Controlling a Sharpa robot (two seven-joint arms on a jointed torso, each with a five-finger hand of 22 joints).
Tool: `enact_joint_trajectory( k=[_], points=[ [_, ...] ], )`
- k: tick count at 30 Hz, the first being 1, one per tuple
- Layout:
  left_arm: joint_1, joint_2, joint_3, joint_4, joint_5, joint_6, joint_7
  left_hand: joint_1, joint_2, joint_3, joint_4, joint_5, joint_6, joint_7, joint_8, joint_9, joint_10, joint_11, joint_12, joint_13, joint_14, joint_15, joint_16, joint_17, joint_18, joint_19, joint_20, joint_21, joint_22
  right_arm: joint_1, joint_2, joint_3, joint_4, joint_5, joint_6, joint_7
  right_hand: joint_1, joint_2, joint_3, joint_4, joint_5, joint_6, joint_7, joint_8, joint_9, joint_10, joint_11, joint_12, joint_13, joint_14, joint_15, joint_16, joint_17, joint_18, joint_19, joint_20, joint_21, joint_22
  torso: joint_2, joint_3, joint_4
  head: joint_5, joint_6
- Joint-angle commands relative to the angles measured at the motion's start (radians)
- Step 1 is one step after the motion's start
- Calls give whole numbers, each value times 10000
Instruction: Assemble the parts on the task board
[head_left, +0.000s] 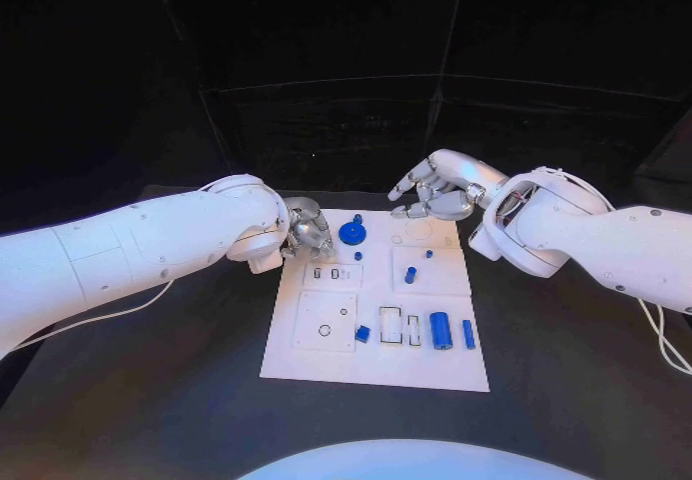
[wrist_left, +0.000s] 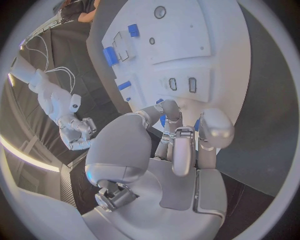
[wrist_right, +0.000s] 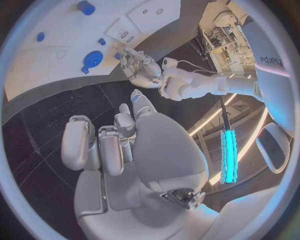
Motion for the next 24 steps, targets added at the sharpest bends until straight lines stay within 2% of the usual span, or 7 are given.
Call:
enact_joint_trajectory(
  k=[1, 3, 4, 7, 12, 15, 24],
  points=[
    [-15, -297, -1, 273, 1917, -1529, 1944, 32, -137, -24, 59, -56, 8, 115, -141, -162, -168, 65, -269, -257, 589, 92, -321, 1089, 194, -289, 60, -658, -839, -42, -16, -91, 270, -1970, 787, -67, 103, -36, 8, -68, -49, 76, -8, 55, 0, 32, -45, 81, 33, 709, -96, 4, 1071, -60, 18, -70, -19, 13, -6, 0, 8, -22, -17],
    [-52, -697, -7, 590, 3209, -1996, 2776, 184, -152, -4, 17, -63, 28, 177, -284, -377, -308, 127, -537, -552, 339, 154, -832, 379, 355, -630, 123, -1471, -1815, -107, -37, -285, 558, -2596, 930, -100, 91, -95, -18, -86, -84, 69, -16, 30, -14, 72, -46, 145, 86, 712, -96, 11, 1085, -60, 16, -71, -22, 9, 3, -2, 11, -34, -22],
    [-59, -763, -9, 641, 3424, -2065, 2917, 207, -160, -9, 10, -63, 42, 186, -301, -411, -319, 135, -569, -598, 313, 162, -887, 308, 368, -662, 134, -1561, -1911, -115, -41, -327, 605, -2684, 949, -105, 91, -101, -21, -88, -86, 67, -19, 27, -16, 80, -48, 158, 98, 712, -96, 11, 1087, -60, 17, -71, -20, 12, 9, -2, 13, -39, -26],
    [-123, -1243, -19, 1028, 4775, -2540, 3844, 349, -160, 1, -58, -54, 105, 209, -349, -534, -358, 148, -653, -754, 257, 183, -1018, 141, 412, -734, 159, -1839, -2213, -169, -33, -653, 896, -3290, 1069, -145, 100, -119, -24, -102, -91, 65, -39, 15, -22, 100, -59, 195, 128, 716, -98, 19, 1101, -61, 19, -71, -19, 16, 9, -8, 4, -16, -46],
    [-210, -1914, -37, 1593, 6114, -3182, 4992, 457, -181, -12, -122, -54, 173, 214, -375, -632, -376, 153, -686, -868, 221, 190, -1104, 28, 441, -765, 169, -2028, -2413, -419, 40, -947, 1196, -4169, 1216, -268, 130, -128, -10, -137, -74, 127, -102, 13, -24, 121, -103, 243, 169, 719, -119, 24, 1114, -59, 16, -81, -22, 14, 17, -19, 16, -21, -73],
    [-239, -2159, -53, 1803, 6575, -3401, 5375, 503, -177, -9, -148, -54, 189, 216, -388, -669, -384, 155, -698, -911, 200, 191, -1151, -36, 453, -784, 172, -2113, -2507, -578, 75, -1007, 1291, -4539, 1265, -345, 124, -133, -10, -142, -66, 182, -120, 23, -22, 127, -118, 263, 185, 721, -131, 27, 1122, -58, 15, -90, -23, 13, 23, -14, 0, 38, -99],
    [-281, -2652, -132, 2262, 7389, -3718, 6317, 629, -146, 12, -218, -53, 240, 219, -405, -755, -413, 158, -731, -1021, 148, 194, -1264, -184, 489, -834, 175, -2334, -2753, -1020, 305, -1072, 1407, -5319, 1421, -692, 64, -202, -55, -144, -67, 192, -154, -22, -41, 238, -146, 470, 362, 738, -157, 64, 1194, -63, 30, -114, -9, 42, 39, -15, -6, 45, -152]
  ],
)
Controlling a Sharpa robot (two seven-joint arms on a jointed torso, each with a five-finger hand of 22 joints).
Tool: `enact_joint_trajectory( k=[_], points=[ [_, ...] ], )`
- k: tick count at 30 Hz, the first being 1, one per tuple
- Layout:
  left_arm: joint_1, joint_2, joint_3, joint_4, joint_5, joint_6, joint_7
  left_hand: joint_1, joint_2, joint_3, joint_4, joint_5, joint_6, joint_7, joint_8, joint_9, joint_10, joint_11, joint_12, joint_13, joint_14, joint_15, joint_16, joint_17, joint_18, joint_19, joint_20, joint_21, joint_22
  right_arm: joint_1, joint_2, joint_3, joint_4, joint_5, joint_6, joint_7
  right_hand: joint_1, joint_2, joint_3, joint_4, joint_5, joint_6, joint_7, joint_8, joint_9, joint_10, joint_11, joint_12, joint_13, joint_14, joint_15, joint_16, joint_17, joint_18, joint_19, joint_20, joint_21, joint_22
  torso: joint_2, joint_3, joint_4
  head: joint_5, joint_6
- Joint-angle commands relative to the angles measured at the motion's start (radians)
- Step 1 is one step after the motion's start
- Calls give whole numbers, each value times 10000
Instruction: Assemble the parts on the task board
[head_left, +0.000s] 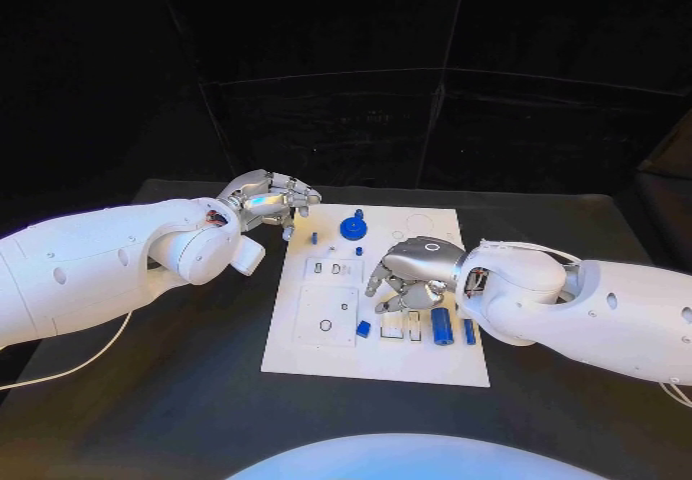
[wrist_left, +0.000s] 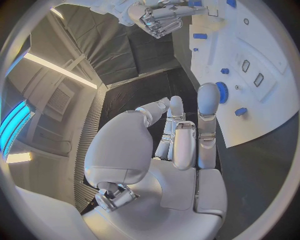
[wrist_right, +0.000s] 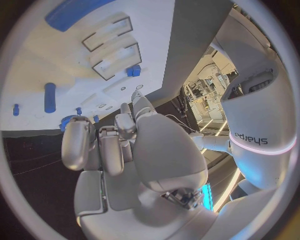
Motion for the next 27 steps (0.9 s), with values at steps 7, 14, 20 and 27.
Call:
enact_joint_trajectory(
  k=[7, 14, 20, 27],
  points=[
    [4, -205, -25, 279, 1242, -527, 1401, 235, 39, 28, -137, -52, 62, -2, -65, -137, -115, 25, -126, -197, 14, 106, -332, -374, 285, -257, 5, -566, -623, -283, 282, -71, 28, -991, 178, -650, -158, -141, -84, -13, -24, 18, 0, -104, -35, 151, -14, 169, 173, 744, -99, 78, 1225, -69, 6, -97, 1, 28, 8, 10, -2, -11, -38],
    [3, -277, -42, 331, 1294, -552, 1497, 260, 43, 31, -155, -54, 73, 3, -69, -170, -133, 31, -153, -256, -8, 110, -380, -431, 299, -283, 8, -667, -727, -372, 392, -272, 93, -1080, 225, -881, -306, -184, -158, 47, -43, 29, 7, -161, -37, 173, -6, 230, 221, 749, -100, 88, 1246, -71, 14, -104, 6, 38, 4, 6, -8, -4, -73],
    [2, -289, -51, 335, 1303, -535, 1512, 261, 37, 26, -158, -54, 75, 5, -71, -180, -136, 33, -159, -273, -11, 111, -388, -440, 301, -286, 10, -688, -747, -410, 453, -391, 115, -1219, 348, -1264, -630, -356, -371, 177, -165, 37, 60, -234, -32, 151, 40, 224, 208, 764, -69, 125, 1320, -76, 30, -93, 17, 61, 3, 15, -10, 3, -104],
    [2, -287, -59, 326, 1305, -506, 1508, 262, 33, 21, -161, -55, 77, 7, -73, -190, -139, 35, -167, -292, -15, 113, -399, -453, 303, -289, 11, -710, -769, -497, 555, -425, 127, -1453, 276, -1652, -994, -508, -595, 368, -507, 75, 74, -261, -17, 163, 71, 276, 242, 781, -37, 168, 1400, -80, 49, -69, 33, 96, 1, 12, -3, 4, -113]
  ],
)
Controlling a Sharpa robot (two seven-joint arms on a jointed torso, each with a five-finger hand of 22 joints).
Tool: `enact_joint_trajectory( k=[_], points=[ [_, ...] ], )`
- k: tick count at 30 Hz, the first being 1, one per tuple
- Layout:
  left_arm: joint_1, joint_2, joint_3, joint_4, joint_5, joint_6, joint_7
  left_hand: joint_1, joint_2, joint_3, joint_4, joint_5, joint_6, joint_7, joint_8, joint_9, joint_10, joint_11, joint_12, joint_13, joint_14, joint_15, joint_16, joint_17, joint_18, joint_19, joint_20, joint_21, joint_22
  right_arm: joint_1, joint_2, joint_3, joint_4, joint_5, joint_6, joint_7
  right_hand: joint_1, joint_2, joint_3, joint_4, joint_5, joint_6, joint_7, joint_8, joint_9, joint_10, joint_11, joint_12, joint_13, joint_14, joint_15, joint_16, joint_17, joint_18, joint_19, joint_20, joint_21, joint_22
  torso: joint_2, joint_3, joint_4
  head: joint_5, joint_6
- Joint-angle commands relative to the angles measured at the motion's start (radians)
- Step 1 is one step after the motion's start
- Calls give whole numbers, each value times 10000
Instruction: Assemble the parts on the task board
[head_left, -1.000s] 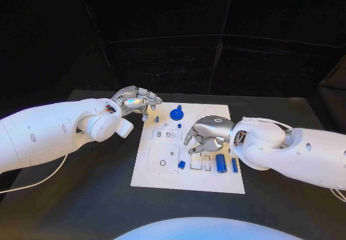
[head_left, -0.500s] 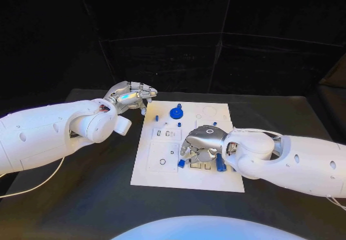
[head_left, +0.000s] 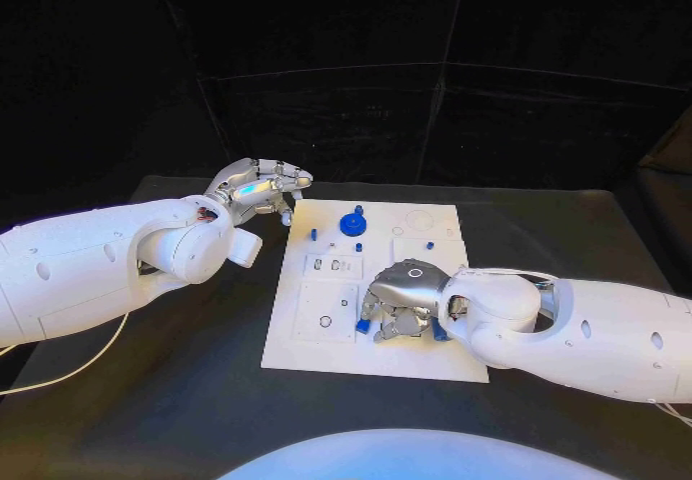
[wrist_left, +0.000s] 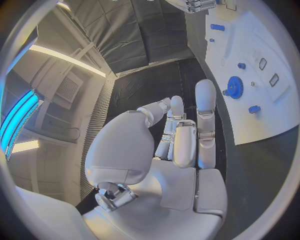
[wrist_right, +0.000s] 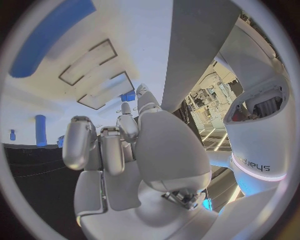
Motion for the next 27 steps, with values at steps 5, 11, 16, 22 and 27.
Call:
enact_joint_trajectory(
  k=[5, 11, 16, 22, 27],
  points=[
    [10, 8, -1, 9, 113, 5, 254, 92, -47, -8, -54, -55, 77, 7, -35, -9, -63, 26, -29, -10, -15, 42, -69, -9, 152, -92, -10, -59, -10, -104, 150, -4, 33, -461, -157, -641, -155, -23, -93, 36, -97, 56, 37, -25, 15, 55, 58, 60, 74, 838, 14, 85, 1428, -83, 24, -33, 44, 37, -1, 0, 8, 3, -11],
    [10, 15, -4, 9, 113, 22, 247, 91, -52, -15, -55, -56, 80, 9, -36, -19, -66, 28, -36, -27, -17, 44, -76, -16, 152, -90, -9, -69, -15, -151, 236, -6, -3, -534, -244, -738, -163, -2, -87, 51, -99, 71, 33, -20, 18, 102, 55, 142, 145, 847, 12, 107, 1469, -91, 45, -34, 65, 78, 2, -3, 5, 1, -22],
    [10, 23, -5, 2, 113, 46, 233, 91, -52, -15, -55, -56, 80, 9, -36, -19, -66, 28, -36, -27, -17, 44, -76, -16, 152, -90, -9, -69, -15, -204, 320, -6, -44, -592, -226, -779, -109, 49, -51, 43, -20, 102, 23, -13, 22, 123, 44, 187, 180, 851, 4, 118, 1488, -93, 54, -40, 74, 94, -2, -4, 3, 0, -48],
    [7, 49, -9, -25, 113, 153, 176, 132, -39, -5, -83, -52, 88, 8, -38, -45, -63, 23, -47, -73, -15, 44, -80, -18, 152, -79, -8, -94, -31, -270, 408, -5, -77, -879, -235, -859, -70, 81, -28, 33, 31, 128, 18, -5, 25, 137, 37, 220, 209, 853, -1, 124, 1500, -95, 62, -44, 81, 106, -5, 7, 11, 5, -68],
    [1, 58, -17, -31, 113, 242, 142, 167, -29, 4, -109, -52, 98, 5, -37, -62, -59, 23, -52, -104, -13, 40, -83, -20, 151, -65, -9, -103, -31, -308, 506, -5, -104, -1228, -301, -1063, -42, 64, -30, 16, 5, 128, 17, -9, 24, 125, 36, 209, 199, 856, -3, 132, 1515, -98, 72, -48, 91, 127, -10, 0, 3, -10, -74]
  ],
)
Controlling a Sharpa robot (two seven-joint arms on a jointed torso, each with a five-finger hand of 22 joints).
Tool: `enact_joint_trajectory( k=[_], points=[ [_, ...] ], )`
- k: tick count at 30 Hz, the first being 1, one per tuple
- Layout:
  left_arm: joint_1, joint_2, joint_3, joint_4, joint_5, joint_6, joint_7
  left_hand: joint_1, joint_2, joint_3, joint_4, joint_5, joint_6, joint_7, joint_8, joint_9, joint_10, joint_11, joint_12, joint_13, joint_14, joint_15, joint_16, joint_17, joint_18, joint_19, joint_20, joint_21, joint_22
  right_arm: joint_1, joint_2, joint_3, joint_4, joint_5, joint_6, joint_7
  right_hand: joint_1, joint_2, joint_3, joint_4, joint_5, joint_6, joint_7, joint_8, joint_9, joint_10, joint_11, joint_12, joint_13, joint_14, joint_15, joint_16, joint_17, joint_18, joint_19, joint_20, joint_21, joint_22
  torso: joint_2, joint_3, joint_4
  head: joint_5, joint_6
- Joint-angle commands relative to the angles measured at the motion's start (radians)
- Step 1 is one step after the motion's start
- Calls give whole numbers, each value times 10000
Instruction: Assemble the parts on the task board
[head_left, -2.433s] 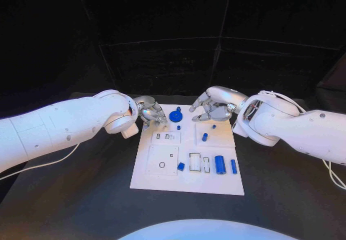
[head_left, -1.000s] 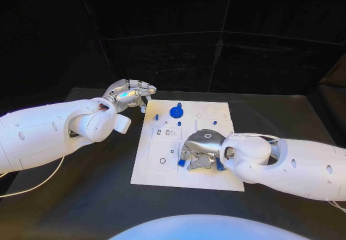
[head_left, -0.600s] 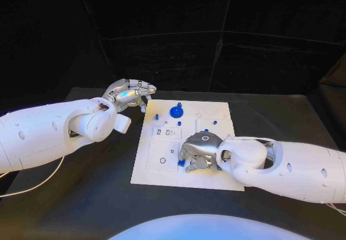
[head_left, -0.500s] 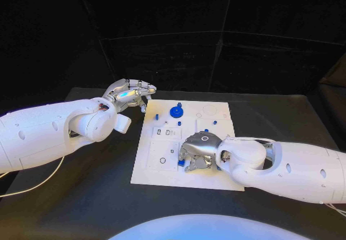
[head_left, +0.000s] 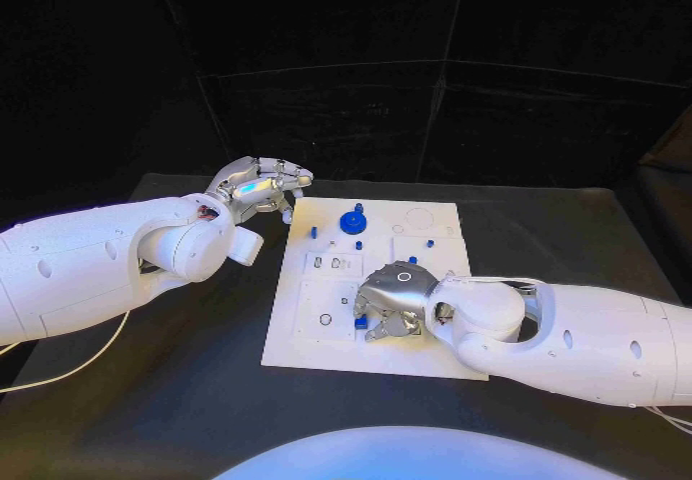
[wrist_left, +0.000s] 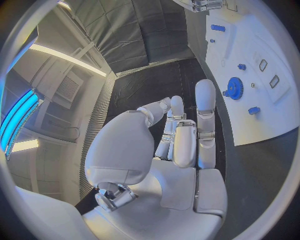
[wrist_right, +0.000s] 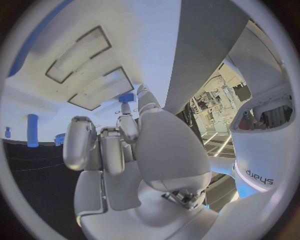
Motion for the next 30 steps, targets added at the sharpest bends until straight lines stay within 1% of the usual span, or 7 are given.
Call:
enact_joint_trajectory(
  k=[1, 9, 17, 21, 23, 27, 30],
  points=[
    [10, 16, 3, 3, 53, 204, 120, 131, 9, 4, -54, -52, 98, 5, -37, -16, -59, 23, -52, -20, -12, 41, -45, -10, 152, -65, -9, -38, -8, -33, 55, -18, -18, -552, -76, -308, 38, 61, 4, -19, 12, 57, 18, -11, -7, 88, 1, 24, 0, 857, -4, 45, 1507, -100, 35, -11, 51, 17, -7, -8, 0, -10, -10],
    [7, 24, -6, -1, 53, 272, 100, 145, 9, 5, -66, -53, 100, 5, -37, -23, -59, 23, -54, -34, -10, 40, -43, -7, 153, -60, -9, -46, -14, -75, 161, -17, -60, -1027, -249, -608, 321, 95, 111, -173, -21, 123, 11, 21, 1, 97, -12, 89, 61, 857, -16, 50, 1518, -107, 53, -21, 70, 58, -9, -2, -6, -24, 7],
    [6, 33, -10, -9, 53, 293, 79, 184, 13, 10, -99, -54, 106, 6, -37, -43, -55, 23, -58, -66, -6, 39, -44, -7, 152, -45, -11, -59, -20, -95, 187, -16, -54, -1295, -480, -681, 1342, 617, 1119, -712, -1206, 384, -16, 141, 3, 137, -66, 241, 212, 866, -72, 80, 1584, -127, 107, -71, 129, 176, -9, -5, 1, -32, 5],
    [5, 40, -12, -23, 53, 295, 61, 194, 14, 11, -107, -54, 106, 7, -38, -48, -55, 23, -59, -75, -5, 38, -44, -8, 153, -44, -11, -68, -30, -99, 178, -16, -54, -1330, -563, -657, 1509, 705, 1567, -863, -1322, 479, -30, 169, -7, 155, -76, 289, 261, 870, -77, 92, 1608, -137, 120, -80, 148, 212, -8, -4, -1, -42, 10],
    [5, 46, -12, -29, 53, 302, 53, 201, 15, 12, -114, -54, 104, 8, -39, -52, -56, 23, -61, -81, -4, 38, -45, -8, 153, -41, -11, -71, -32, -100, 172, -16, -53, -1321, -556, -644, 1388, 623, 1718, -855, -1328, 482, -27, 157, -19, 153, -66, 288, 260, 870, -67, 93, 1613, -139, 119, -73, 150, 217, -7, -4, 5, -48, 7],
    [5, 55, -14, -42, 53, 303, 33, 208, 15, 13, -120, -53, 103, 9, -40, -56, -57, 24, -62, -87, -4, 38, -45, -8, 153, -39, -12, -75, -35, -101, 143, -16, -36, -1255, -507, -637, 820, 271, 1911, -612, -1271, 434, -31, 107, -35, 154, -53, 280, 242, 871, -54, 95, 1620, -139, 121, -54, 155, 231, -3, -2, 2, -45, 4],
    [4, 57, -16, -54, 53, 296, 20, 208, 15, 13, -120, -53, 103, 9, -40, -56, -57, 24, -62, -87, -4, 38, -45, -8, 153, -39, -12, -75, -35, -101, 118, -15, -34, -1207, -484, -654, 674, 181, 2051, -530, -1282, 411, -17, 87, -37, 149, -54, 270, 230, 872, -53, 94, 1622, -136, 116, -57, 150, 224, -6, -4, -1, -53, 11]
  ],
)
